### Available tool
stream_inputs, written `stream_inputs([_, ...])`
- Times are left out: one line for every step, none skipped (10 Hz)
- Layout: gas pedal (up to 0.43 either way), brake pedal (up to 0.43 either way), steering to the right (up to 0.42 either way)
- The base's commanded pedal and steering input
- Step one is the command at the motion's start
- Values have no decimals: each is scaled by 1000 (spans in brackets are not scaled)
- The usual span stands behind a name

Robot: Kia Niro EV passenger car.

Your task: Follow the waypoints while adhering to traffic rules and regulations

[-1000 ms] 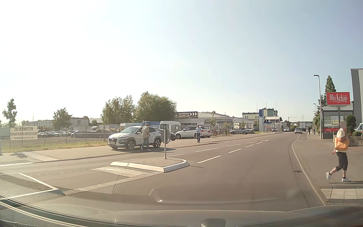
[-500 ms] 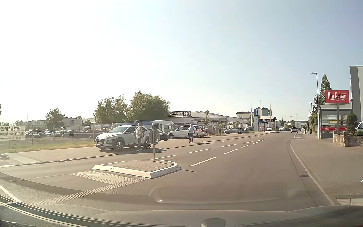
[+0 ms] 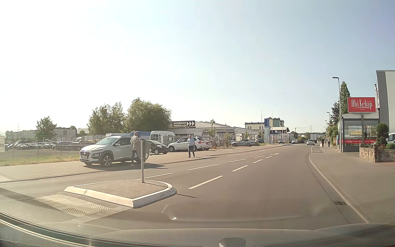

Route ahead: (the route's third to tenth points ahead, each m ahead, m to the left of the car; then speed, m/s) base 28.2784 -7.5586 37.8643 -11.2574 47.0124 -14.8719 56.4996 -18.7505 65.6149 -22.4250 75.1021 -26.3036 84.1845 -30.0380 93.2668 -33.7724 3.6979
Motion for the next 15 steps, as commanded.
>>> stream_inputs([319,24,142])
stream_inputs([319,24,142])
stream_inputs([339,24,142])
stream_inputs([350,24,142])
stream_inputs([350,24,142])
stream_inputs([339,24,142])
stream_inputs([331,24,142])
stream_inputs([331,24,141])
stream_inputs([319,24,139])
stream_inputs([319,24,136])
stream_inputs([319,24,133])
stream_inputs([319,24,127])
stream_inputs([311,24,116])
stream_inputs([268,24,105])
stream_inputs([248,24,98])
